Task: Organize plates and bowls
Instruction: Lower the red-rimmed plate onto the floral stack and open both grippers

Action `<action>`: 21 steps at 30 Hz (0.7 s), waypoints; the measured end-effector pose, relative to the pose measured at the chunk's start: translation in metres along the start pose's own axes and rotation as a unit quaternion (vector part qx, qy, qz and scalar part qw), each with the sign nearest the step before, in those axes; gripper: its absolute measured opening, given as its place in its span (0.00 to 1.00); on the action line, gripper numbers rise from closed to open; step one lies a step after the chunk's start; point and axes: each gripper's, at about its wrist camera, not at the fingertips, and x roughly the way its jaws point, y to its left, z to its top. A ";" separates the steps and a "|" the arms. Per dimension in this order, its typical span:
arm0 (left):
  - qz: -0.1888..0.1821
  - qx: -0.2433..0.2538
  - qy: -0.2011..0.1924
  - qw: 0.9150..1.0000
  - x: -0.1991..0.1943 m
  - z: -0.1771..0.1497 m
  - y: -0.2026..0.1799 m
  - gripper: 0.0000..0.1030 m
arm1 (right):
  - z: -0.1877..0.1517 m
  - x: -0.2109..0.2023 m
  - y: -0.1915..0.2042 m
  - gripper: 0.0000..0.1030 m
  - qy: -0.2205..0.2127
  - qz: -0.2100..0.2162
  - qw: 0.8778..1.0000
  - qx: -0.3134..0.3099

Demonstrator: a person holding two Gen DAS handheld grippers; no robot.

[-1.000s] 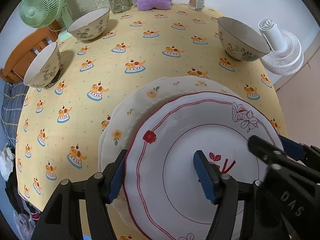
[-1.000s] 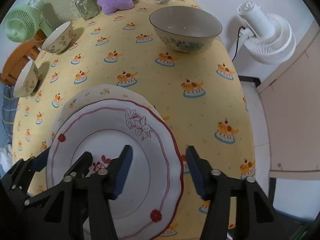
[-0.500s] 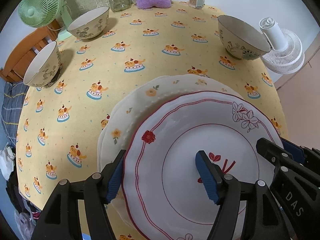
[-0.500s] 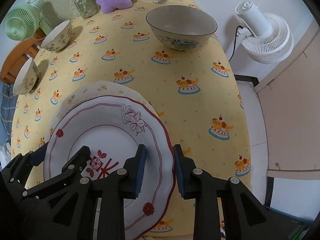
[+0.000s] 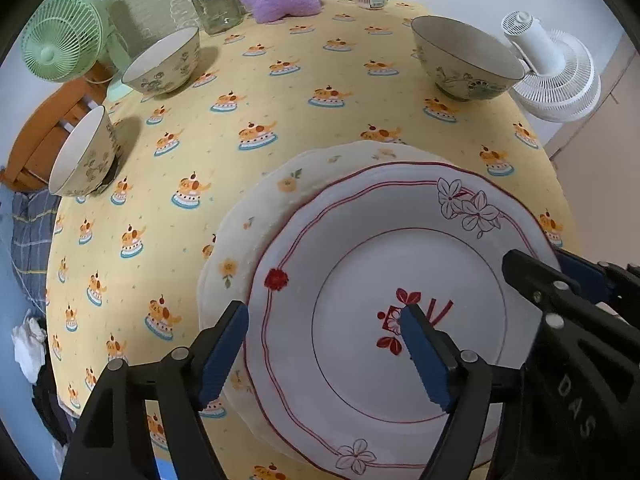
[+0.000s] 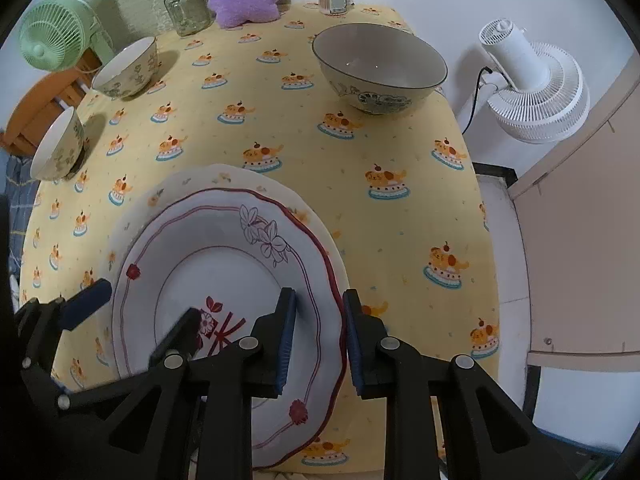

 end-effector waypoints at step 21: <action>-0.040 -0.031 -0.004 0.999 0.001 0.001 0.031 0.85 | 0.009 0.013 0.025 0.31 -0.003 -0.027 1.000 0.009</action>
